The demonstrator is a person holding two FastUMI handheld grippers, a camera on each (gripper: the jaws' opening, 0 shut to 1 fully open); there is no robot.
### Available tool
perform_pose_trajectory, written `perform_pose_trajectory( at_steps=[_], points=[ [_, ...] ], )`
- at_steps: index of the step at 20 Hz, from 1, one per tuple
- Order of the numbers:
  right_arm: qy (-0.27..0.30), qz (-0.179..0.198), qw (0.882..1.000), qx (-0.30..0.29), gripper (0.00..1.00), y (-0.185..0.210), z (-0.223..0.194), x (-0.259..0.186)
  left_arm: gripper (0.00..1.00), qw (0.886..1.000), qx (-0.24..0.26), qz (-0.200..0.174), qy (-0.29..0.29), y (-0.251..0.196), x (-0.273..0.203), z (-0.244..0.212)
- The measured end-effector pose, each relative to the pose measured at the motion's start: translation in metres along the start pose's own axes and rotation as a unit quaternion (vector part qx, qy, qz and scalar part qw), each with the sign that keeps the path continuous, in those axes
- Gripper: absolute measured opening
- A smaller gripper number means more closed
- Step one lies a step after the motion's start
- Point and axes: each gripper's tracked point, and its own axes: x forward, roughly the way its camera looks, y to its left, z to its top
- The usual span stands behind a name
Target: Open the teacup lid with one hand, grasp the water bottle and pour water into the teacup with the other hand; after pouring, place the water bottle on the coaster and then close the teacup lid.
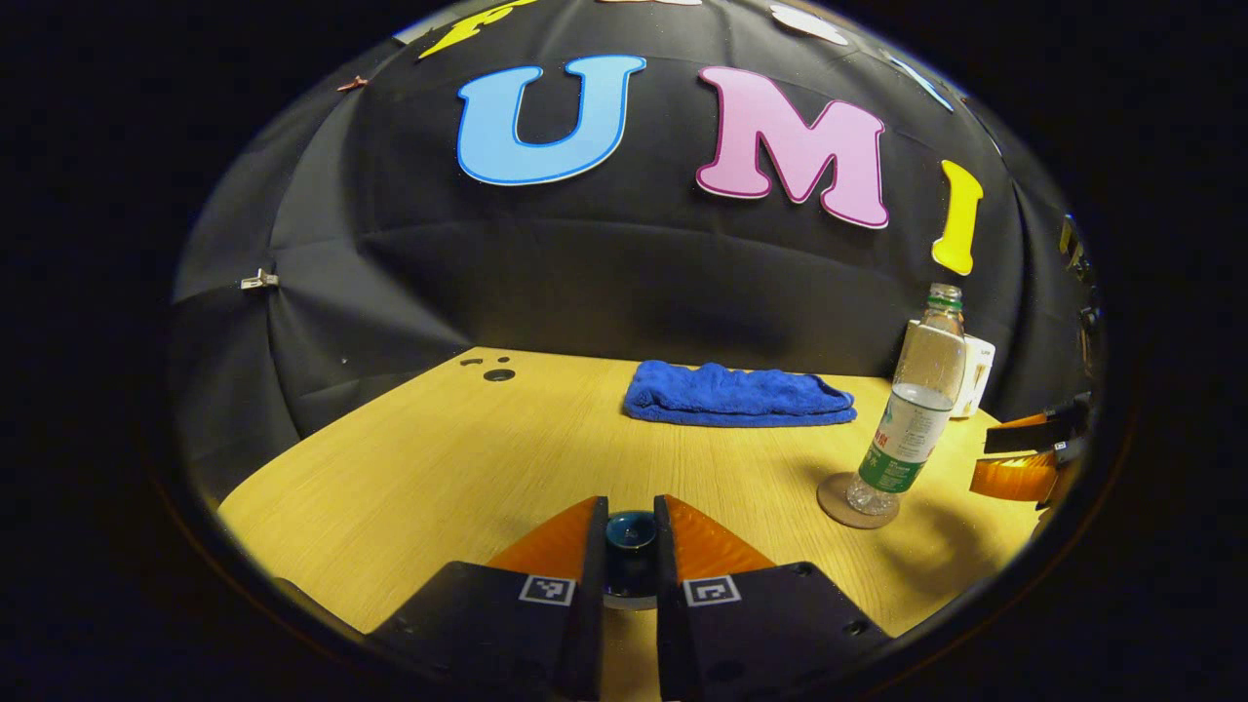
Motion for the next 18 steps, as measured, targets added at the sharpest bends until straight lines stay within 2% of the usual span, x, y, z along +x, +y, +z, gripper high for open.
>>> perform_pose_trajectory(
  at_steps=[7, 9, 10, 11, 12, 14, 18],
  points=[
    [0.009, 0.004, 1.000, 0.003, 1.00, 0.010, -0.008, -0.006, 0.33, 1.000, 0.004, -0.002, 0.008, -0.001, 0.000, -0.006],
    [0.009, 0.001, 1.000, 0.001, 1.00, 0.010, -0.002, -0.010, 0.53, 1.000, 0.005, 0.001, 0.006, -0.001, -0.007, 0.001],
    [0.007, 0.002, 1.000, 0.003, 0.96, 0.011, 0.003, -0.015, 0.64, 1.000, 0.006, 0.006, 0.000, 0.001, -0.013, 0.009],
    [0.003, 0.001, 1.000, 0.005, 1.00, 0.011, 0.011, -0.020, 0.70, 1.000, 0.008, 0.008, -0.006, 0.002, -0.020, 0.018],
    [-0.002, 0.000, 1.000, 0.007, 1.00, 0.011, 0.020, -0.026, 0.82, 1.000, 0.011, 0.010, -0.013, 0.003, -0.030, 0.030],
    [-0.014, -0.009, 1.000, 0.015, 0.99, 0.009, 0.042, -0.042, 0.97, 0.999, 0.019, 0.016, -0.030, 0.004, -0.057, 0.057],
    [-0.051, -0.029, 0.998, 0.039, 1.00, 0.008, 0.091, -0.084, 0.97, 0.997, 0.037, 0.018, -0.067, -0.003, -0.112, 0.121]
  ],
)
